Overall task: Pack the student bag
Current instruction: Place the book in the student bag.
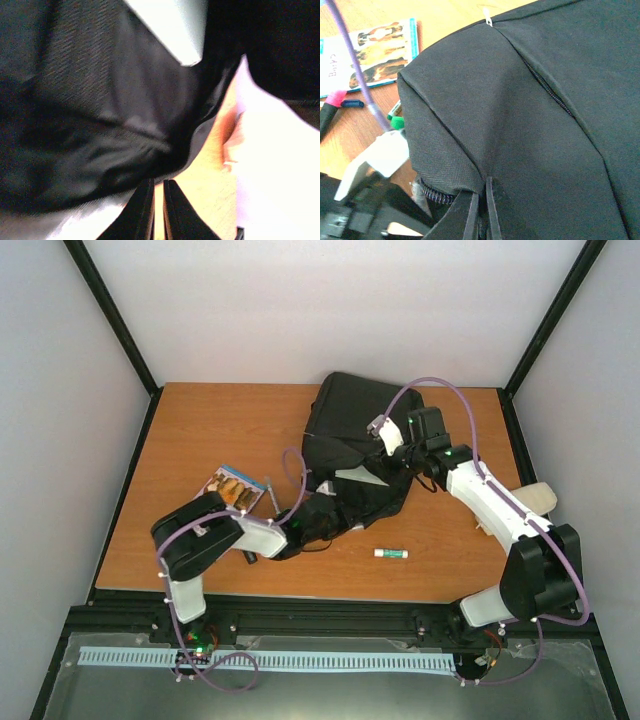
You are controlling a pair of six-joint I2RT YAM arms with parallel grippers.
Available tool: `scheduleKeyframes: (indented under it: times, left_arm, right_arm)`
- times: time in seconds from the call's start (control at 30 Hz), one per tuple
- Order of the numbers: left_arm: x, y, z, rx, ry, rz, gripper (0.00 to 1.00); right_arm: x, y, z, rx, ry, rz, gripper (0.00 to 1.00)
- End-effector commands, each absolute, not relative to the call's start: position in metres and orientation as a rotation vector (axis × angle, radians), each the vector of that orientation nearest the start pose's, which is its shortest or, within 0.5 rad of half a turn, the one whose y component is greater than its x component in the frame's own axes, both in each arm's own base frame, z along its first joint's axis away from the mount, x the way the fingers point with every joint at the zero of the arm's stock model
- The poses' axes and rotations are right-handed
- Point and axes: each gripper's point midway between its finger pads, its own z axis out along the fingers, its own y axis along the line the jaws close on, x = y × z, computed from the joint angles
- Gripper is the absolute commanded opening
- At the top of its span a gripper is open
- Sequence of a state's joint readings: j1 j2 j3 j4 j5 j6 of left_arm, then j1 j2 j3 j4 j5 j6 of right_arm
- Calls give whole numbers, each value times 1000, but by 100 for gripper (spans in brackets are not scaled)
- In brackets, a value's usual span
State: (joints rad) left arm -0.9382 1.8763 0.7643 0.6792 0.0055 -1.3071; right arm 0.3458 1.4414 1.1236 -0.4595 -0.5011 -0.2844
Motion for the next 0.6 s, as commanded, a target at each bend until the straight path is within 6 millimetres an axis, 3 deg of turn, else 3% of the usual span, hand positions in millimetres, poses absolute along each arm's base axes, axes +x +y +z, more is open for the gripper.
scheduleKeyframes:
  times: [0.0,0.13,0.27,0.4,0.57]
  left_arm:
    - [257,-360,64,-281,2428,-1156,6]
    - [246,-328,83,-138,2466,-963,10]
    - [243,-284,105,-130,2467,-789,15]
    - [248,-223,119,-268,2442,-621,30]
    - [250,-156,134,-467,2383,-579,55]
  right_arm:
    - [360,205,209,-946,2055,538,3]
    - [359,203,198,-982,2105,521,3]
    - [348,192,171,-1047,2189,468,3]
    - [334,175,158,-1124,2233,357,3]
    - [320,152,137,-1215,2264,204,3]
